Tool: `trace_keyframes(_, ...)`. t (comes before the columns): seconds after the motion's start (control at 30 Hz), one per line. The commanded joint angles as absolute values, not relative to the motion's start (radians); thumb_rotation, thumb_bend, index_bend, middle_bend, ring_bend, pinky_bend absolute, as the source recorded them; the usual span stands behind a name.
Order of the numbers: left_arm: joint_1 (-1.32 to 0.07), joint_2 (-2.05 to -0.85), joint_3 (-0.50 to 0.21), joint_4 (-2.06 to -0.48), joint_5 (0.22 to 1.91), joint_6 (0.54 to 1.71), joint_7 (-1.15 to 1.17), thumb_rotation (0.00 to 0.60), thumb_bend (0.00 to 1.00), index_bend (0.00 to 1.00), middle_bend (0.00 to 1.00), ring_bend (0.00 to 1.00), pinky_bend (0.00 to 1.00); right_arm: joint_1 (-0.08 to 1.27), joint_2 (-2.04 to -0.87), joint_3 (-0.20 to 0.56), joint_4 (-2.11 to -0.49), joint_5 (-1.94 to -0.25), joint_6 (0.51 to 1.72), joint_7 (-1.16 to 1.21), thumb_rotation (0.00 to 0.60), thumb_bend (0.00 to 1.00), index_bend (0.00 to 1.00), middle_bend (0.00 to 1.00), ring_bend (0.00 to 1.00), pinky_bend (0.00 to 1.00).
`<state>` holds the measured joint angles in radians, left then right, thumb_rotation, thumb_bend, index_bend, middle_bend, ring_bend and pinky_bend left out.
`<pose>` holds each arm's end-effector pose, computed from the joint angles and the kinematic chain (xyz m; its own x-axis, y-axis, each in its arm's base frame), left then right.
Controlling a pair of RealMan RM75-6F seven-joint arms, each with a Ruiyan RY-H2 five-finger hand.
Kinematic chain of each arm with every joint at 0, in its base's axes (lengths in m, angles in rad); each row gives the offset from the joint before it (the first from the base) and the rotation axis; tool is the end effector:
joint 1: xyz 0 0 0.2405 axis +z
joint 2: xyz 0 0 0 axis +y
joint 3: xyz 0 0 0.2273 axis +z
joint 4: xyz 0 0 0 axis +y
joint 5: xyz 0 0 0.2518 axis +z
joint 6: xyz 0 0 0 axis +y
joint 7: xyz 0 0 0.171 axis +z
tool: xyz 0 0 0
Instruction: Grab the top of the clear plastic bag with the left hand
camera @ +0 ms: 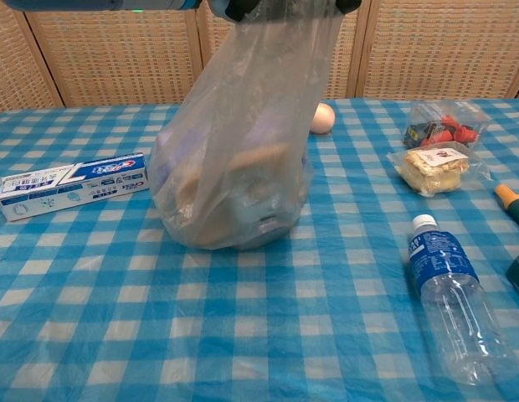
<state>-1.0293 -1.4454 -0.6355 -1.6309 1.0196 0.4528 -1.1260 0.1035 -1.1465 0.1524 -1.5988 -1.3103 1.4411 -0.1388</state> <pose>0.1086 0.3879 -0.0168 -0.6651 0.7331 0.1418 0.4469 0.2386 0.8622 -0.3187 -0.2379 0.1238 0.4755 0.0413 0.8787 -0.8710 0.1627 0.4637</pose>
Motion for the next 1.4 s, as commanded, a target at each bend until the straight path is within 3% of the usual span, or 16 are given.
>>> trace_keyframes(0.03, -1.01, -1.448, -0.661, -1.639, 1.038, 0.415, -1.167, 0.6, 0.0, 0.79, 0.79, 0.68, 0.76, 0.104, -1.147, 0.152, -1.599, -1.31, 1.44, -0.14, 0.6, 0.0, 0.0, 0.0, 0.0, 0.0)
trace_keyframes(0.3, -0.97, -1.423, -0.713, -1.656, 1.085, 0.341, -1.204, 0.6, 0.0, 0.99, 0.92, 0.84, 0.99, 0.105, -1.148, 0.152, -1.599, -1.309, 1.439, -0.143, 0.6, 0.0, 0.0, 0.0, 0.0, 0.0)
trace_keyframes(0.57, -0.896, -1.39, -0.787, -1.69, 1.133, 0.33, -1.26, 0.6, 0.02, 1.0, 1.0, 0.97, 1.0, 0.106, -1.151, 0.15, -1.6, -1.311, 1.441, -0.152, 0.6, 0.0, 0.0, 0.0, 0.0, 0.0)
trace_keyframes(0.6, -0.894, -1.388, -0.789, -1.691, 1.135, 0.33, -1.261, 0.6, 0.11, 1.0, 1.0, 0.97, 1.0, 0.106, -1.152, 0.149, -1.6, -1.312, 1.441, -0.153, 0.6, 0.0, 0.0, 0.0, 0.0, 0.0)
trace_keyframes(0.73, -0.858, -1.364, -0.799, -1.698, 1.171, 0.368, -1.237, 0.6, 0.74, 1.0, 1.0, 0.98, 1.0, 0.107, -1.155, 0.146, -1.602, -1.315, 1.441, -0.16, 0.6, 0.0, 0.0, 0.0, 0.0, 0.0)
trace_keyframes(0.83, -0.84, -1.336, -0.782, -1.705, 1.185, 0.417, -1.178, 0.6, 0.95, 1.0, 1.0, 0.98, 1.0, 0.107, -1.157, 0.145, -1.603, -1.317, 1.442, -0.164, 0.6, 0.0, 0.0, 0.0, 0.0, 0.0)
trace_keyframes(0.93, -0.831, -1.308, -0.754, -1.712, 1.19, 0.479, -1.081, 0.6, 1.0, 1.0, 1.0, 0.99, 1.0, 0.107, -1.158, 0.144, -1.603, -1.318, 1.442, -0.165, 0.6, 0.0, 0.0, 0.0, 0.0, 0.0)
trace_keyframes(1.2, -0.818, -1.255, -0.679, -1.739, 1.165, 0.62, -0.846, 0.6, 1.0, 1.0, 1.0, 0.99, 1.0, 0.108, -1.159, 0.14, -1.606, -1.324, 1.441, -0.168, 0.6, 0.0, 0.0, 0.0, 0.0, 0.0)
trace_keyframes(1.4, -0.843, -1.308, -0.604, -1.696, 1.274, 0.913, -0.42, 0.6, 1.0, 1.0, 1.0, 0.99, 1.0, 0.106, -1.16, 0.138, -1.611, -1.329, 1.447, -0.174, 0.6, 0.0, 0.0, 0.0, 0.0, 0.0)
